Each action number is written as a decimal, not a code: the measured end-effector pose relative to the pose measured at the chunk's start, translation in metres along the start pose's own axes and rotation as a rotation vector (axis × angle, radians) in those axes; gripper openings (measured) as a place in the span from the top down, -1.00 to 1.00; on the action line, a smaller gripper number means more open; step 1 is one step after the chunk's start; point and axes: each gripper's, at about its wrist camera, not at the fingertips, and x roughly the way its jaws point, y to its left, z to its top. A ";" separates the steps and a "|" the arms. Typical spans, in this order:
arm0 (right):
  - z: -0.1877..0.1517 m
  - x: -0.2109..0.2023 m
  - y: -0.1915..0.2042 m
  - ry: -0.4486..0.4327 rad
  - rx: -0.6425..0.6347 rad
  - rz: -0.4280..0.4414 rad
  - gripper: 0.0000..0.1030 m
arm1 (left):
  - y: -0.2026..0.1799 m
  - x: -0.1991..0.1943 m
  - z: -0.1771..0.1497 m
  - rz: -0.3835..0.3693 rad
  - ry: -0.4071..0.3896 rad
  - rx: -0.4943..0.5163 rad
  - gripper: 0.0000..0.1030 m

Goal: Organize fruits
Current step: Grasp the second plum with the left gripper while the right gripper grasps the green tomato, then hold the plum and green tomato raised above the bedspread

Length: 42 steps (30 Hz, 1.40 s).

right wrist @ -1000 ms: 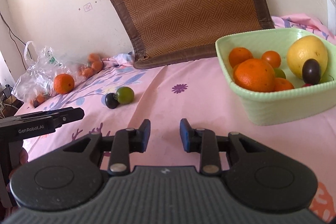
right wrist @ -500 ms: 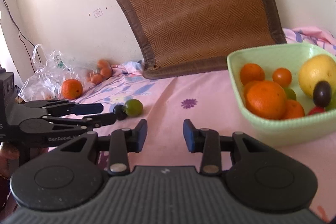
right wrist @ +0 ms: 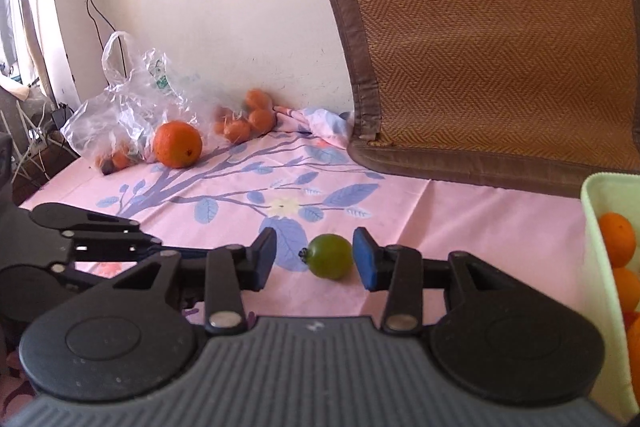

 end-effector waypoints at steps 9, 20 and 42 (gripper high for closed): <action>-0.004 0.004 0.003 0.048 -0.023 -0.079 0.38 | 0.003 -0.001 -0.003 -0.001 -0.019 -0.028 0.54; -0.054 -0.094 -0.009 -0.038 0.033 -0.179 0.38 | -0.061 -0.008 -0.013 -0.087 -0.021 0.039 0.54; -0.112 -0.160 -0.042 -0.043 0.105 -0.394 0.33 | -0.181 0.009 -0.012 0.013 -0.011 0.113 0.48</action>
